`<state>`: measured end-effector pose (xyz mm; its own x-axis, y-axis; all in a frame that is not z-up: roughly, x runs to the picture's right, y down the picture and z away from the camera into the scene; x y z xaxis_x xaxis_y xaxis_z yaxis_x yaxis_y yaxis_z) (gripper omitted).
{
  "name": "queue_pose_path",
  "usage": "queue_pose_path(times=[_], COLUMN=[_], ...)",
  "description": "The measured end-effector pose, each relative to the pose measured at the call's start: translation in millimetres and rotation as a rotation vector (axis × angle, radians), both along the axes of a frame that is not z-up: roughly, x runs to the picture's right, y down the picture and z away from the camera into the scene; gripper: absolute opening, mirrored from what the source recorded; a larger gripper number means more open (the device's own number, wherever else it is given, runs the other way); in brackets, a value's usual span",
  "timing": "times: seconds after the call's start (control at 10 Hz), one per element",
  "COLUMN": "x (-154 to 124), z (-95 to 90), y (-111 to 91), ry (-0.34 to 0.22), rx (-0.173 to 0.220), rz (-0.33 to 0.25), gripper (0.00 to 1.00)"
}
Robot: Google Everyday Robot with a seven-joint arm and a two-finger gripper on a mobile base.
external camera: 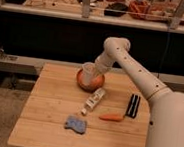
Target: Place the ceramic cup in the ceramic bowl
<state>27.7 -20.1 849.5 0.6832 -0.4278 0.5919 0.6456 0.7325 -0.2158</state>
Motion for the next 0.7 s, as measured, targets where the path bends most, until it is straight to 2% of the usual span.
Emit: queue_pose_path(times=[0.7], x=[-5.1], z=[1.3], y=[-1.1], ry=[0.005], rx=[-0.006], rz=[0.006], gripper=[0.24])
